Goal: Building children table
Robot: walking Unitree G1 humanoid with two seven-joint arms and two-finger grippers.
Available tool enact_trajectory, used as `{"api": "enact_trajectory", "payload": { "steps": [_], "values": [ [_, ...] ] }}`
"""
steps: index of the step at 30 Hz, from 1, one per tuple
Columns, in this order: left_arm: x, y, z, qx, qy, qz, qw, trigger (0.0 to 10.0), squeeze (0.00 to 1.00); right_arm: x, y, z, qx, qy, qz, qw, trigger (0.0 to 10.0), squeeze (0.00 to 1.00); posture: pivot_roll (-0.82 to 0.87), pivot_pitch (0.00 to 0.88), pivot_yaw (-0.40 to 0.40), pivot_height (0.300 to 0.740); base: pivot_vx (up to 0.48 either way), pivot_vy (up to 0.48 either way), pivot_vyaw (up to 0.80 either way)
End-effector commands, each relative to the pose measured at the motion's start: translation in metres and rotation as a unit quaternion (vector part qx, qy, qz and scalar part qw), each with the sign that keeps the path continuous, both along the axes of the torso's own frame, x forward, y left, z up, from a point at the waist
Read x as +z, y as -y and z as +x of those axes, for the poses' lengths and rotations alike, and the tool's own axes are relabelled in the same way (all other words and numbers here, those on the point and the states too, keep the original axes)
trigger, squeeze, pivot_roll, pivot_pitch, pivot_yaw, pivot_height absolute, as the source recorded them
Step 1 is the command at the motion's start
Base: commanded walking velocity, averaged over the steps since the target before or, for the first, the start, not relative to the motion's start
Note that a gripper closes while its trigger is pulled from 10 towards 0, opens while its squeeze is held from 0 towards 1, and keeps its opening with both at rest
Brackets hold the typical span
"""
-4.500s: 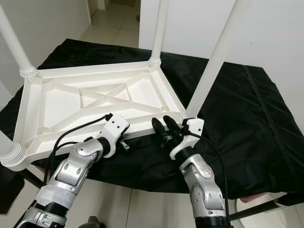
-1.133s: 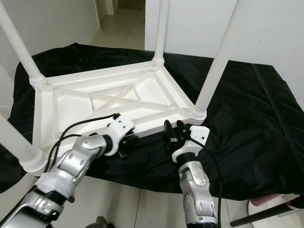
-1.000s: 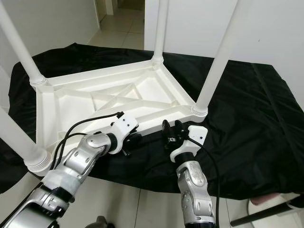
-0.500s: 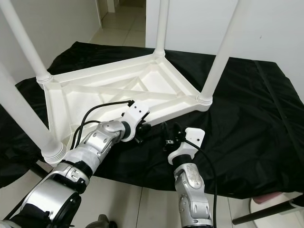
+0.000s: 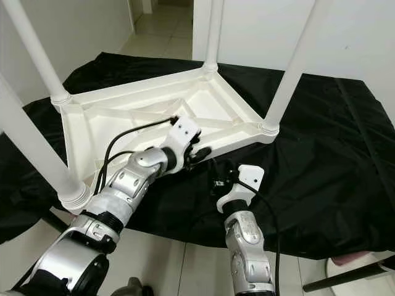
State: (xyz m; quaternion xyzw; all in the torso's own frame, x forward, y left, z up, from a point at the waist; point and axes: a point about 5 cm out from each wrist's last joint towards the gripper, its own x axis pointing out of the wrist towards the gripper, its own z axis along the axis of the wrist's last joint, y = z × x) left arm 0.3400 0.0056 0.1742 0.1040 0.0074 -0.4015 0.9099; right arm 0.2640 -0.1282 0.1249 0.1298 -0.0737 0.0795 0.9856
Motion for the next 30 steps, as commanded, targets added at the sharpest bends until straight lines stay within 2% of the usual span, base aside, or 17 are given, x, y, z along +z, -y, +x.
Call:
{"api": "enact_trajectory", "payload": {
  "steps": [1, 4, 6, 9, 13, 15, 16, 17, 19, 20, 21, 25, 26, 27, 29, 30],
  "values": [
    [-0.006, -0.007, -0.002, 0.046, 0.022, 0.005, 0.999, 10.0, 0.00, -0.004, -0.002, 0.001, 0.003, -0.007, 0.001, 1.000, 10.0, 0.00, 0.06, 0.027, 0.015, 0.740, 0.000, 0.000, 0.00],
    [-0.006, -0.008, -0.005, 0.041, 0.031, 0.007, 0.999, 10.0, 0.00, -0.004, -0.003, 0.002, 0.005, -0.007, 0.000, 1.000, 10.0, 0.00, 0.06, 0.027, 0.013, 0.740, 0.000, 0.000, 0.00],
    [-0.007, -0.010, -0.012, 0.033, 0.048, 0.011, 0.998, 10.0, 0.00, -0.004, -0.003, 0.004, 0.007, -0.007, -0.001, 1.000, 10.0, 0.00, 0.07, 0.025, 0.008, 0.740, 0.000, 0.000, 0.00],
    [-0.008, -0.017, -0.021, 0.026, 0.050, -0.005, 0.998, 10.0, 0.00, -0.004, -0.003, 0.007, 0.007, -0.007, -0.005, 1.000, 10.0, 0.00, 0.08, 0.023, 0.000, 0.740, 0.000, 0.000, 0.00],
    [-0.014, -0.039, -0.041, 0.040, 0.034, -0.043, 0.998, 10.0, 0.00, -0.004, 0.005, 0.011, -0.002, -0.007, -0.018, 1.000, 10.0, 0.00, 0.09, 0.021, -0.013, 0.740, 0.000, 0.000, 0.00],
    [-0.015, -0.042, -0.043, 0.041, 0.032, -0.046, 0.998, 10.0, 0.00, -0.004, 0.006, 0.012, -0.003, -0.006, -0.019, 1.000, 10.0, 0.00, 0.09, 0.021, -0.013, 0.740, 0.000, 0.000, 0.00],
    [-0.018, -0.052, -0.050, 0.050, 0.039, -0.046, 0.997, 10.0, 0.00, -0.005, 0.008, 0.013, -0.004, -0.007, -0.023, 1.000, 10.0, 0.00, 0.11, 0.024, -0.025, 0.740, 0.000, 0.000, 0.00],
    [-0.018, -0.052, -0.050, 0.050, 0.039, -0.046, 0.997, 10.0, 0.00, -0.005, 0.008, 0.013, -0.004, -0.007, -0.023, 1.000, 10.0, 0.00, 0.11, 0.024, -0.025, 0.740, 0.000, 0.000, 0.00],
    [-0.022, -0.077, -0.062, 0.086, 0.030, -0.059, 0.994, 10.0, 0.00, -0.006, 0.015, 0.018, -0.006, -0.008, -0.033, 0.999, 10.0, 0.00, 0.13, 0.022, -0.038, 0.740, 0.000, 0.000, 0.00],
    [-0.022, -0.077, -0.062, 0.086, 0.030, -0.059, 0.994, 10.0, 0.00, -0.006, 0.015, 0.018, -0.006, -0.008, -0.033, 0.999, 10.0, 0.00, 0.13, 0.022, -0.038, 0.740, 0.000, 0.000, 0.00],
    [-0.023, -0.085, -0.066, 0.098, 0.025, -0.067, 0.993, 10.0, 0.00, -0.006, 0.017, 0.020, -0.006, -0.009, -0.036, 0.999, 10.0, 0.00, 0.13, 0.022, -0.038, 0.740, 0.000, 0.000, 0.00],
    [-0.023, -0.090, -0.069, 0.106, 0.021, -0.073, 0.991, 10.0, 0.00, -0.006, 0.018, 0.022, -0.006, -0.010, -0.038, 0.999, 10.0, 0.00, 0.13, 0.022, -0.038, 0.740, 0.000, 0.000, 0.00],
    [-0.024, -0.103, -0.078, 0.115, 0.024, -0.072, 0.990, 10.0, 0.00, -0.005, 0.017, 0.026, 0.000, -0.008, -0.042, 0.999, 10.0, 0.00, 0.16, 0.022, -0.072, 0.740, 0.000, 0.000, 0.00],
    [-0.024, -0.103, -0.078, 0.115, 0.024, -0.072, 0.990, 10.0, 0.00, -0.005, 0.017, 0.026, 0.000, -0.008, -0.042, 0.999, 10.0, 0.00, 0.16, 0.022, -0.072, 0.740, 0.000, 0.000, 0.00],
    [-0.025, -0.118, -0.090, 0.125, 0.027, -0.068, 0.990, 10.0, 0.00, -0.003, 0.017, 0.030, 0.006, -0.005, -0.047, 0.999, 10.0, 0.00, 0.16, 0.022, -0.072, 0.740, 0.000, 0.000, 0.00],
    [-0.025, -0.118, -0.090, 0.125, 0.027, -0.068, 0.990, 10.0, 0.00, -0.003, 0.017, 0.030, 0.006, -0.005, -0.047, 0.999, 10.0, 0.00, 0.16, 0.022, -0.072, 0.740, 0.000, 0.000, 0.00]
  ]
}}
